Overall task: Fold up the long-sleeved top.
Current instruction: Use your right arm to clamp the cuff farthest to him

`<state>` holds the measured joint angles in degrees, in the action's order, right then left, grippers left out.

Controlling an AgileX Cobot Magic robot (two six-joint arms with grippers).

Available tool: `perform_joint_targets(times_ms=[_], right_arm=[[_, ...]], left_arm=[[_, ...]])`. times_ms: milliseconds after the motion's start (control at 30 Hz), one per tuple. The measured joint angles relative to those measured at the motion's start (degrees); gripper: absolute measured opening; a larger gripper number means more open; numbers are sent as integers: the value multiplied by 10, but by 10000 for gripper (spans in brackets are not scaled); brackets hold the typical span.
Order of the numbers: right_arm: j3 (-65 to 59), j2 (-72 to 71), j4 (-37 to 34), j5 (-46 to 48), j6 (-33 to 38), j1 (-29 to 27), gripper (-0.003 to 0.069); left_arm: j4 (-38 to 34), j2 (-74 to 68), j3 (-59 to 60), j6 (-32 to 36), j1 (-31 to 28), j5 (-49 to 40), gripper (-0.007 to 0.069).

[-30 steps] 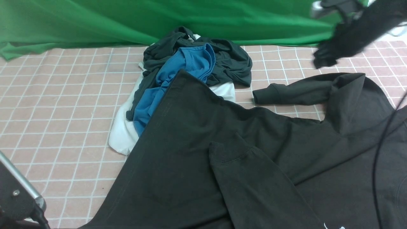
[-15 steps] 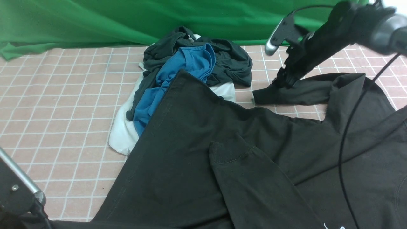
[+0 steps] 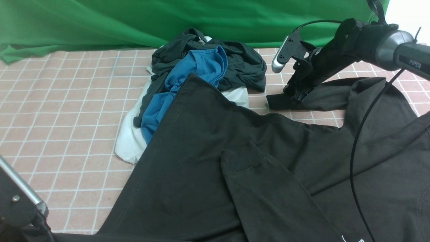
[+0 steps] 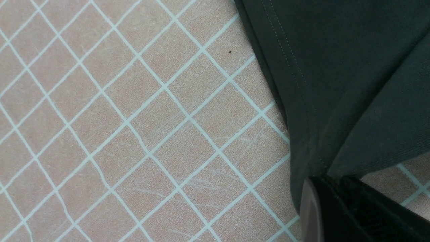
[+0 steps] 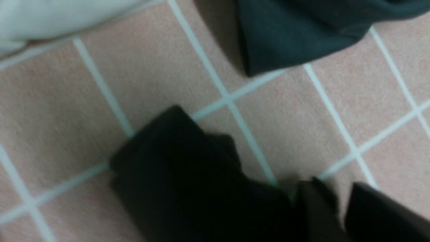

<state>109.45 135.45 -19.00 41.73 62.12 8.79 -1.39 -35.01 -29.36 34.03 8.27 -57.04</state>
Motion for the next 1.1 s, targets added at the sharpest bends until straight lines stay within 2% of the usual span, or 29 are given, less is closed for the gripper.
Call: perform_joint_targets(times_ms=[67,167,300,367,433,467,533,567,600,633,667,733,867,933,1000,1100], right_arm=[[0,-3,9,-8,-16,0,57],[17,-18,19,7,-54,0,29],[45,-36,18,72,-69,-1,27],[65,-45,15,131,-63,-1,52],[68,-46,14,152,-54,-1,141],[68,-44,14,158,-52,-1,224],[68,-38,14,160,-51,-1,433],[68,-36,14,159,-51,-1,475],[68,-31,14,154,-50,-1,571],[68,-27,14,143,-49,-1,627],[68,-23,14,132,-49,-1,649],[68,-11,14,105,-49,-1,651],[68,13,14,81,-50,-1,512],[68,17,12,81,-53,-1,487],[69,18,11,83,-59,-1,484],[76,18,13,86,-79,-1,542]], left_arm=[[1,0,0,0,0,1,33],[2,0,0,0,0,2,33],[5,0,0,0,0,2,33],[7,0,0,0,0,2,33],[7,0,0,0,0,2,33],[7,0,0,0,0,2,33],[7,0,0,0,0,2,33],[7,0,0,0,0,2,33],[7,0,0,0,0,2,33],[7,0,0,0,0,2,33],[7,0,0,0,0,2,33],[7,0,0,0,0,2,33],[7,0,0,0,0,2,33],[7,0,0,0,0,2,33],[7,0,0,0,0,2,33],[7,0,0,0,0,2,33]])
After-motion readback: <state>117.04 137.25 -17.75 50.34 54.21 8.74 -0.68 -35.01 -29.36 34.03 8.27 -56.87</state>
